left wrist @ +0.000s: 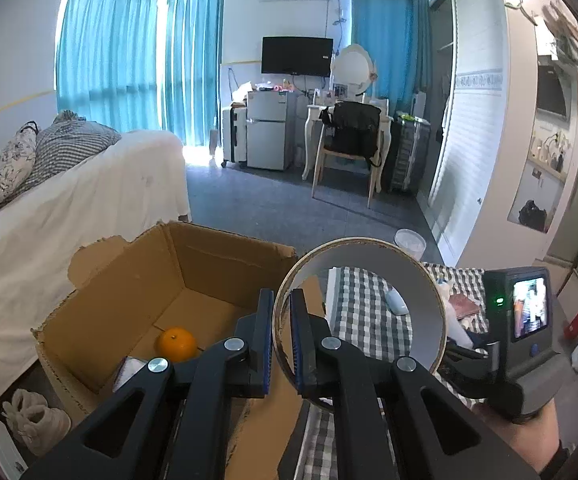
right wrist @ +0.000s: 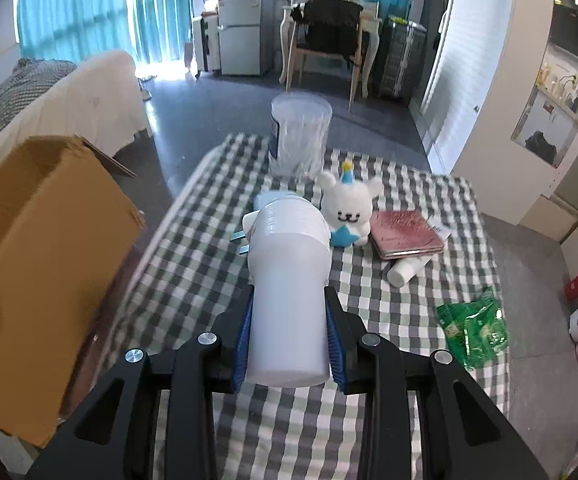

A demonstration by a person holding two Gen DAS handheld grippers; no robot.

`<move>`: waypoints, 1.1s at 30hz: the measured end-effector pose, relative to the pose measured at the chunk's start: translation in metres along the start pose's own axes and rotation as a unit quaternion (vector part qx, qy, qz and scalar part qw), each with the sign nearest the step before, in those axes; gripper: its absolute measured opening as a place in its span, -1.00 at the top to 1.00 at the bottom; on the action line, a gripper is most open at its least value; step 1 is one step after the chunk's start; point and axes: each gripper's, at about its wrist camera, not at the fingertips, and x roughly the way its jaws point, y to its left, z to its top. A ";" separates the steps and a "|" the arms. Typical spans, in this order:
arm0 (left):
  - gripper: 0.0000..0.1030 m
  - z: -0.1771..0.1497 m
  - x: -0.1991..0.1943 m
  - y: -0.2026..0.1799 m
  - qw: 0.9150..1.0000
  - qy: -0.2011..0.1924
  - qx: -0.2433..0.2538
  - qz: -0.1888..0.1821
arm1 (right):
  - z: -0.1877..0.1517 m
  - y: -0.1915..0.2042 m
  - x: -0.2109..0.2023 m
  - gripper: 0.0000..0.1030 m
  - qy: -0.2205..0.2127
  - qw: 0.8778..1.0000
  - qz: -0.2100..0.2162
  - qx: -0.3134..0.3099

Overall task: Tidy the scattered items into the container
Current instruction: 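Carry the white bottle into the box and open the right gripper while the left gripper holds the tape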

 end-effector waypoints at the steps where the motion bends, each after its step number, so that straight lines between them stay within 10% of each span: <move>1: 0.85 0.000 -0.002 0.003 1.000 -0.001 -0.002 0.001 | 0.001 0.002 -0.005 0.38 -0.005 1.000 0.001 0.000; 23: 0.85 -0.003 -0.030 0.109 0.996 -0.012 -0.054 0.076 | 0.027 0.136 -0.101 0.38 -0.096 0.984 0.107 -0.107; 33: 0.85 -0.017 -0.018 0.148 0.990 0.008 -0.071 0.119 | 0.020 0.218 -0.073 0.38 -0.060 0.970 0.168 -0.167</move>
